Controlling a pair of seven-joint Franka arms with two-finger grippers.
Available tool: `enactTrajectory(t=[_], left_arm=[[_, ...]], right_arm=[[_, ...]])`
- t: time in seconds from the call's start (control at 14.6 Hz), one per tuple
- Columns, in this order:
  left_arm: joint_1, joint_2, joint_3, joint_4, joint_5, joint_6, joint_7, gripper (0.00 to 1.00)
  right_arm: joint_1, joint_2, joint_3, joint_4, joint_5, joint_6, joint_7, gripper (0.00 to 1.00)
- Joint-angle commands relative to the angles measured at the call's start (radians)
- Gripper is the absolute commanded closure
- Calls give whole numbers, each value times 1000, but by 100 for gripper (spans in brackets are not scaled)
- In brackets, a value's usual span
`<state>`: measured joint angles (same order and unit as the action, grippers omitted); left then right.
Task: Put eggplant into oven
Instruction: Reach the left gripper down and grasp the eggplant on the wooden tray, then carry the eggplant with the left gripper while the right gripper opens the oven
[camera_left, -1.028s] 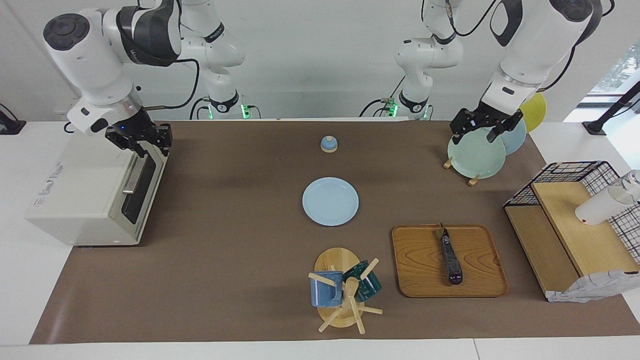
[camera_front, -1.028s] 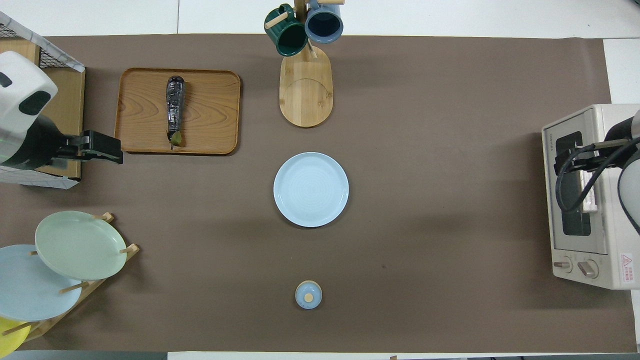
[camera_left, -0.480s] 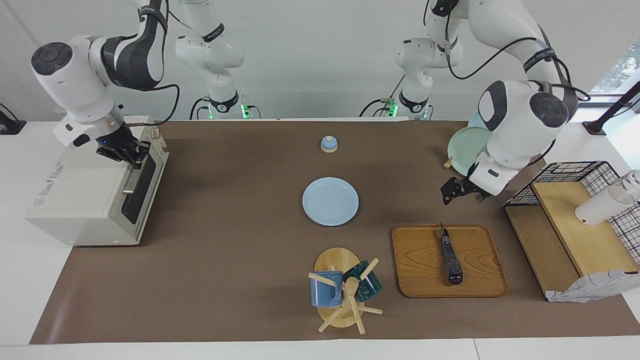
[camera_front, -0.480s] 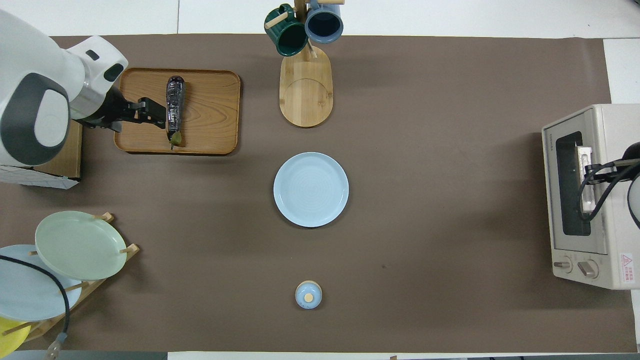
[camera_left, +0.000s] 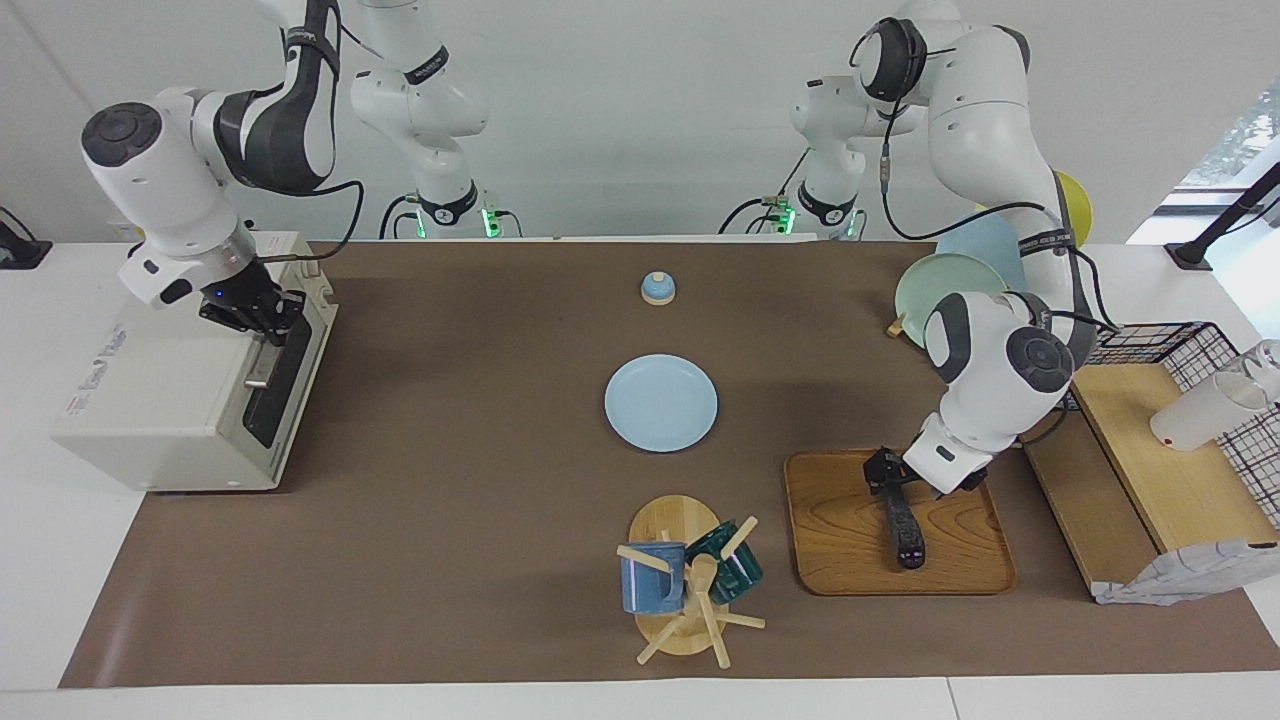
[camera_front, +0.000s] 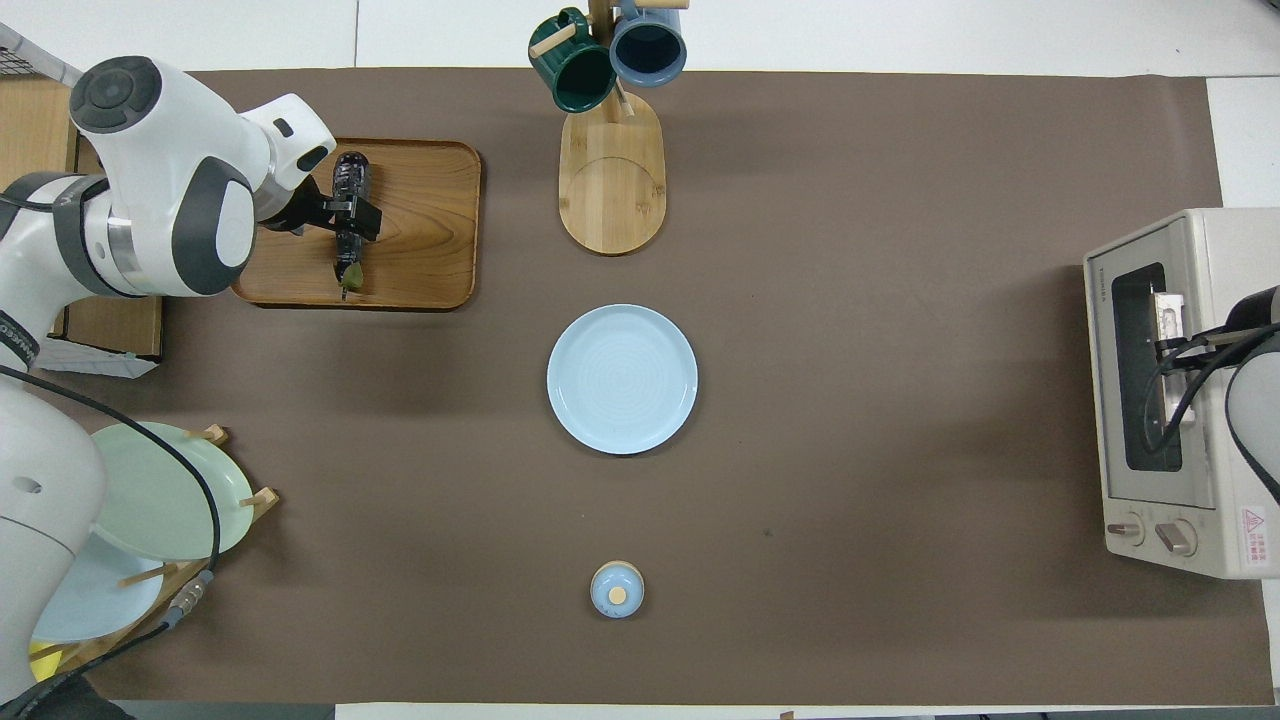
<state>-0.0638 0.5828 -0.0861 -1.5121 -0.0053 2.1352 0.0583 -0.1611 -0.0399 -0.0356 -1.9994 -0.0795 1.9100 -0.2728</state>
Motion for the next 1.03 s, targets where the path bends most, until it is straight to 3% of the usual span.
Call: enactTrajectory(t=[0.0,0.27,0.41,0.55,0.82,0.89,0.96], left_arm=[[7,5,-6,-31,27,90,29,2],[6,5,-6,-40,45,101,35,9],[4,5,-6,-42,45,103,35,19],[4,3,-6,-56,45,111,35,42],[3,2,-6,-57,44,108,34,82],[4,0,-6,-56,42,103,35,99],[7,0,-8,-47,44,86,37,100]], right_arm=[[-5,-25,2,-68,-26,43,-19,100],[76,-8,6,-127,-6,141,21,100],[120,18,6,-130,-6,175,81,100],[123,75,6,-145,33,239,78,100],[156,112,6,-213,49,381,90,100],[157,144,6,-213,53,412,90,100],[157,159,6,-213,64,429,90,100]])
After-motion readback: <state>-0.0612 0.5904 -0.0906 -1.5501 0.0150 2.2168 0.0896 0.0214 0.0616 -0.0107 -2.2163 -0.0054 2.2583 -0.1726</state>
